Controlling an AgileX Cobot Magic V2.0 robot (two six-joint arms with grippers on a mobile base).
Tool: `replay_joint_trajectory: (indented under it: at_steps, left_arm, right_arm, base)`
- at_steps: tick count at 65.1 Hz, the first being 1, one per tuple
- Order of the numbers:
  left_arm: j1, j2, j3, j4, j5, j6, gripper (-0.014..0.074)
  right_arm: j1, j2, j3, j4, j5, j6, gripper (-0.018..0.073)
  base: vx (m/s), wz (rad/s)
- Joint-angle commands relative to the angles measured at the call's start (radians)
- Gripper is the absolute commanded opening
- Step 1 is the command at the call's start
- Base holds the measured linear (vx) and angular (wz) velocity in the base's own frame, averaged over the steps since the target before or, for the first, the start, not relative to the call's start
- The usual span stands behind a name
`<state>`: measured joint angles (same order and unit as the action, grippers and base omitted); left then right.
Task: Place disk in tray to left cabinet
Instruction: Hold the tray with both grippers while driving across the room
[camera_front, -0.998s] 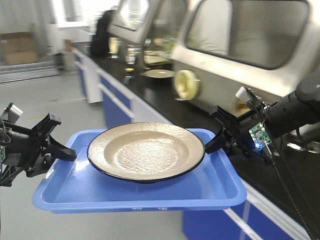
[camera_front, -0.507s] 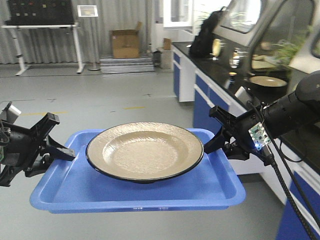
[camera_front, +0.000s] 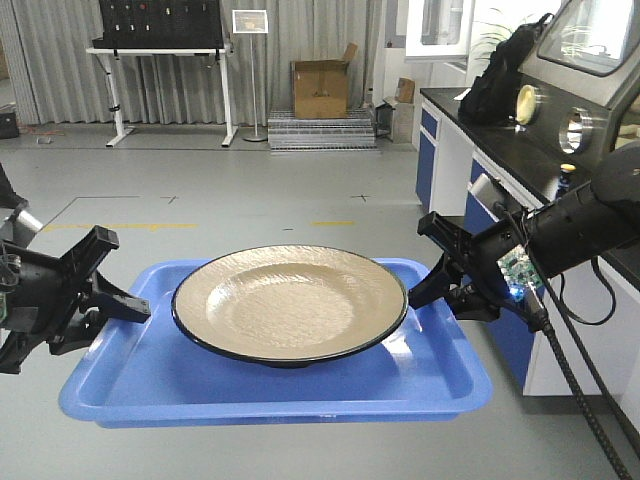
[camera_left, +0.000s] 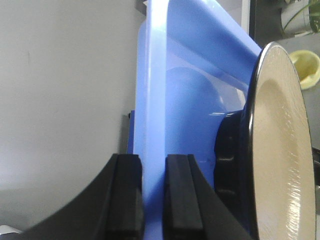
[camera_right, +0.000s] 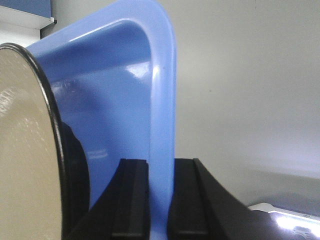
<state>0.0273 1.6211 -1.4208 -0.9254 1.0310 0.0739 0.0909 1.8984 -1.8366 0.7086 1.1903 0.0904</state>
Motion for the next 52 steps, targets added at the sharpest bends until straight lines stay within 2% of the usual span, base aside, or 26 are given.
replay_joint_trajectory:
  at_steps: [1, 52]
  left_arm:
    - [-0.034, -0.059, -0.041, -0.235, 0.057, -0.034, -0.0001]
    - [-0.034, -0.059, -0.041, -0.236, 0.068, -0.034, -0.0001]
  right_arm:
    - [0.025, -0.061, -0.035, 0.208, 0.016, 0.002, -0.0006]
    - [0.025, -0.061, -0.035, 0.208, 0.038, 0.002, -0.0006]
  base:
    - [0.40, 0.04]
    - [0.53, 0.04]
